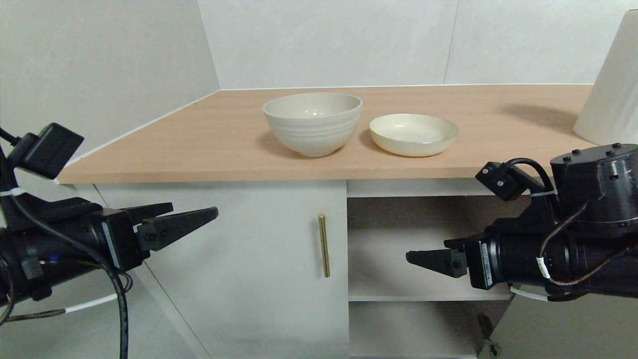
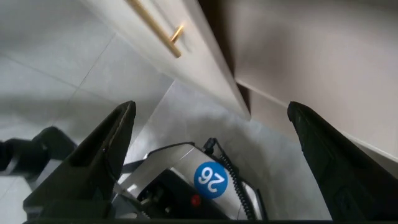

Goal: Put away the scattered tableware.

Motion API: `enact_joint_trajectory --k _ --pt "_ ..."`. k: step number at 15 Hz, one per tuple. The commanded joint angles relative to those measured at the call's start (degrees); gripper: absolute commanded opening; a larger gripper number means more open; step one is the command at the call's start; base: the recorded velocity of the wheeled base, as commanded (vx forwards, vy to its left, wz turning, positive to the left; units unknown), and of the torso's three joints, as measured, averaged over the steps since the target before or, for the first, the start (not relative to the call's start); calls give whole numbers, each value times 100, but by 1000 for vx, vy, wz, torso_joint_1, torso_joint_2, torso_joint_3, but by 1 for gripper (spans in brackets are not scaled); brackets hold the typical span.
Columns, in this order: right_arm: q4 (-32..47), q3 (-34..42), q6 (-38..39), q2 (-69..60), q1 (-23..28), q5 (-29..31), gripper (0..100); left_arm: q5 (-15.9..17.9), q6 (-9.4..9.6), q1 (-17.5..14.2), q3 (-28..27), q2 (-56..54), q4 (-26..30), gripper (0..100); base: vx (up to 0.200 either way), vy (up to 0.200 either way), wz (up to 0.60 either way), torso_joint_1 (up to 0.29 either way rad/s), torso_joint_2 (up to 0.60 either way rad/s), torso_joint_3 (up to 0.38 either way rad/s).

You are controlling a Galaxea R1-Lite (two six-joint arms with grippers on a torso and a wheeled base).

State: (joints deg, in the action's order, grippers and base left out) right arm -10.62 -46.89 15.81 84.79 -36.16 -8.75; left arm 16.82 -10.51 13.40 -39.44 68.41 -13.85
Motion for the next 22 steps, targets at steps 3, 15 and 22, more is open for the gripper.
enact_joint_trajectory --k 3,15,22 --pt "-2 4 -236 -15 -5 -4 100 32 -30 23 -231 172 5 100 0 0 0 0 0 0" --pt "-2 30 -245 3 3 -4 100 102 -1067 462 -548 805 313 100 0 0 0 94 -306 -215" --pt "-10 13 -236 152 47 5 100 708 -2588 594 -873 1306 295 100 0 0 0 189 -475 -287"
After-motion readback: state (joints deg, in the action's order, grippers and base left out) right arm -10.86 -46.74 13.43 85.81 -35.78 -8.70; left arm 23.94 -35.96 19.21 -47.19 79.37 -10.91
